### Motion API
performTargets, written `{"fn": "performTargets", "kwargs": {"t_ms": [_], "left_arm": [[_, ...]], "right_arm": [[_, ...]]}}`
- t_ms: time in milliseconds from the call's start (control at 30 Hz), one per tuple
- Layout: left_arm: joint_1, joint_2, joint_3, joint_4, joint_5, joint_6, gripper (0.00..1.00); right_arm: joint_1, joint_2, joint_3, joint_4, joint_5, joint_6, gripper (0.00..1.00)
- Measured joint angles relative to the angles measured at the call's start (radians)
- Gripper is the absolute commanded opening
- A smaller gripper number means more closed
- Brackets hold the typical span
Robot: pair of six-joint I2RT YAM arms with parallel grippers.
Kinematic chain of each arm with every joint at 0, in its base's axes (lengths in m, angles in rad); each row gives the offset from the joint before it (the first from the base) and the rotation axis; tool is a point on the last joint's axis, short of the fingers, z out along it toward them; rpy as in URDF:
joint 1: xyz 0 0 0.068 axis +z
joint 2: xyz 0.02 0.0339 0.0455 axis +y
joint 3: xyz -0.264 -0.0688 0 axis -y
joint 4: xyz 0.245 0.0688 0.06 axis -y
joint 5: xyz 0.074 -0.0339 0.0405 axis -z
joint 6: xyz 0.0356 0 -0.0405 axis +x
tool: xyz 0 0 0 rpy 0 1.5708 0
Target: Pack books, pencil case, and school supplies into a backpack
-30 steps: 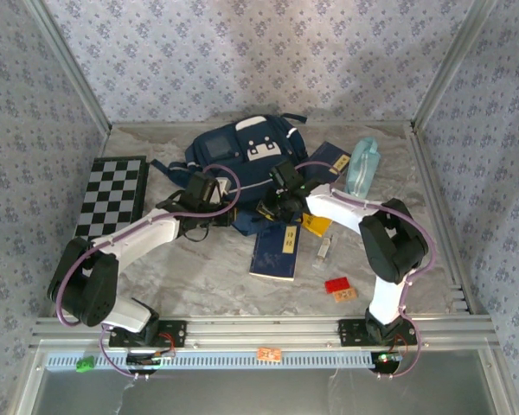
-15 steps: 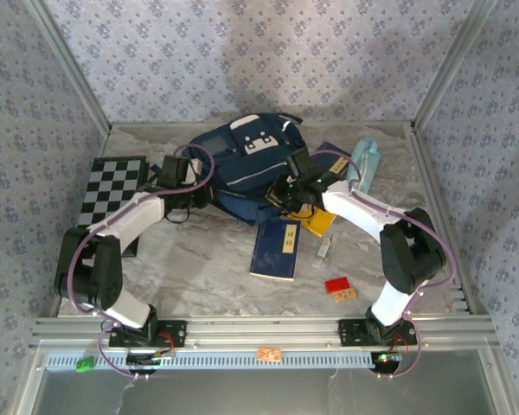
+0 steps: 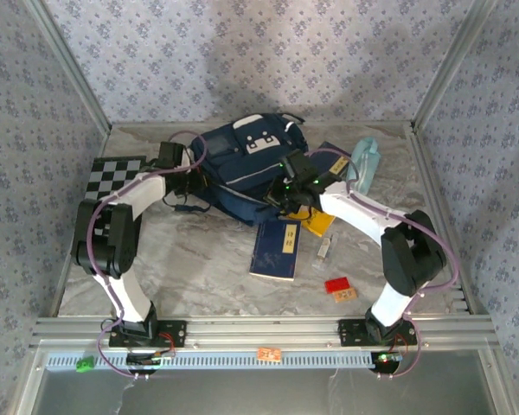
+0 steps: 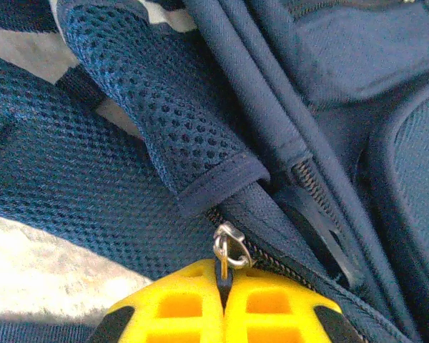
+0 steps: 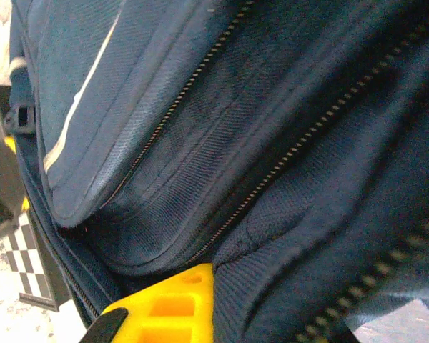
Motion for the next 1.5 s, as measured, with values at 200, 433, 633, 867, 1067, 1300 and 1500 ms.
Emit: {"fn": "performTargets", "kwargs": {"t_ms": [200,433,633,867,1067,1300,1500], "left_arm": [[0.053,0.029,0.07,-0.004,-0.02,0.008,0.0],[0.085,0.054,0.076,-0.026,-0.045,0.028,0.23],[0.084,0.047,0.077,-0.055,-0.045,0.047,0.47],[0.084,-0.114,-0.008,-0.073,-0.041,0.01,0.56],[0.027,-0.348,-0.192,-0.063,-0.016,-0.046,0.62],[-0.209,-0.567,-0.38,-0.061,-0.004,-0.113,0.64],[-0.364,-0.67,-0.506,-0.034,0.024,-0.196,0.65]], "right_arm": [[0.121,0.102,0.103,0.024,0.05,0.046,0.13],[0.19,0.198,0.174,0.042,0.074,0.07,0.46],[0.211,0.188,0.174,0.055,0.09,0.047,0.64],[0.227,0.025,0.065,0.055,0.101,0.009,0.79],[0.196,-0.174,-0.098,0.021,0.122,-0.065,0.81],[0.102,-0.31,-0.281,-0.075,0.117,-0.164,0.7],[0.047,-0.391,-0.432,-0.086,0.067,-0.201,0.52]]}}
